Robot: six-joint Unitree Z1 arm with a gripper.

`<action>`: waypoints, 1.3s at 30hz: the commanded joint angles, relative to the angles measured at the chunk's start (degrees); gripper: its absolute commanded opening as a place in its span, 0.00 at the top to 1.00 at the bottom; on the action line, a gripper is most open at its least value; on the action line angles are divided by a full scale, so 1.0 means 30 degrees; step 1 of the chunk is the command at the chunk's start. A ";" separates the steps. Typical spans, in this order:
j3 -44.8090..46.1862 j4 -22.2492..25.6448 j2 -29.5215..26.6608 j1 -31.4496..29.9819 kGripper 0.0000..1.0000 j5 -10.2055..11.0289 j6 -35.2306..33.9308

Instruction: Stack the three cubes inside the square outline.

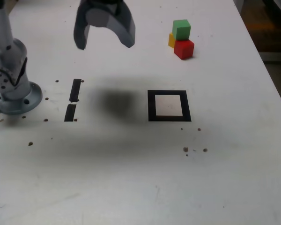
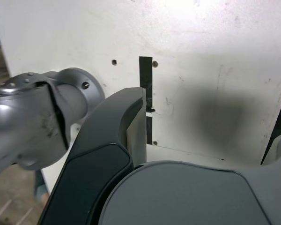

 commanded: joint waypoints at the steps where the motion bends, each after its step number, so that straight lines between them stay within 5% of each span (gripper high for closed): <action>1: -0.7336 0.0817 0.0701 0.0385 0.02 -0.0059 0.0359; 10: -1.1430 0.0869 0.2567 0.2543 0.02 -0.0376 0.1684; 39: -1.4907 0.0858 0.9384 0.7183 0.04 -0.0418 0.3325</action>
